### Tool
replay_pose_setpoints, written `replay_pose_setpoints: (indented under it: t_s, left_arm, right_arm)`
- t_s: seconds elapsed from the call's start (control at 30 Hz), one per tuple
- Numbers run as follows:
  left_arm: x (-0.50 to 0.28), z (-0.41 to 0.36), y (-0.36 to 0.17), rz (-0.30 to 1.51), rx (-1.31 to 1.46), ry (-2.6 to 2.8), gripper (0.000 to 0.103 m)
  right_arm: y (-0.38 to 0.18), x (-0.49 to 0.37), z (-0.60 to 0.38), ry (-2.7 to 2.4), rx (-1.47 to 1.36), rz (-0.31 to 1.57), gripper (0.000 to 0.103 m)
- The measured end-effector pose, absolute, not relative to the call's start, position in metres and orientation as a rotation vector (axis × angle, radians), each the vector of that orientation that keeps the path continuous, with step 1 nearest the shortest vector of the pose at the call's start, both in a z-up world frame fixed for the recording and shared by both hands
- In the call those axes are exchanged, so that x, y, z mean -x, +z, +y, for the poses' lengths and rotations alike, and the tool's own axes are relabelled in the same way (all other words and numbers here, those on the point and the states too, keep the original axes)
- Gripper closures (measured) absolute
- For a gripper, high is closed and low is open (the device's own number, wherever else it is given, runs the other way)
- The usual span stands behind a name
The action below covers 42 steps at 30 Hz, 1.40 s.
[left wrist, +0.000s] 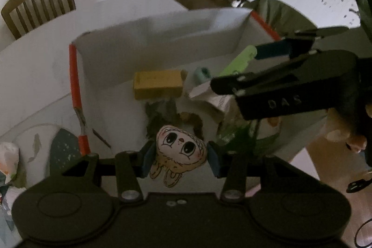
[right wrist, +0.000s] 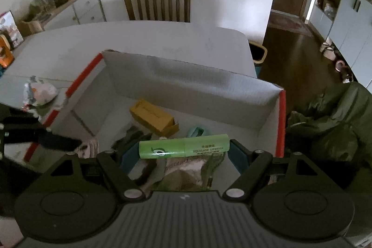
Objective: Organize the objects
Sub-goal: 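Carry the plush keychain with the left tool while the right tool carries the marker to the shoebox, then release the plush keychain with the left tool while the right tool releases the marker in the box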
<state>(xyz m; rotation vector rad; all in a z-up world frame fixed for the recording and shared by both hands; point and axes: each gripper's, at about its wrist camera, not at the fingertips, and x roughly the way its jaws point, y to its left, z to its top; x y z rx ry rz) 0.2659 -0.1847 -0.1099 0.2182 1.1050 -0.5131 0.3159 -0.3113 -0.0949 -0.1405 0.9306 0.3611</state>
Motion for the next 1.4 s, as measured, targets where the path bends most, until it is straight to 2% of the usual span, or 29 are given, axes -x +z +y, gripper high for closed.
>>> replay_pose_setpoints:
  t_s: [0.53, 1.0, 1.4]
  left_arm:
    - [-0.291, -0.206, -0.141, 1.238, -0.259, -0.446, 0.056]
    - [-0.295, -0.205, -0.153, 1.297, -0.236, -0.432, 0.057]
    - [-0.286, -0.197, -0.145, 1.263, -0.204, -0.456, 0.046]
  right_arm:
    - [-0.142, -0.359, -0.289, 0.334, 0.214, 1.066, 0.021]
    - [-0.149, -0.362, -0.282, 0.341, 0.244, 1.159, 0.021]
    - [-0.132, -0.356, -0.300, 0.370, 0.206, 1.121, 0.021]
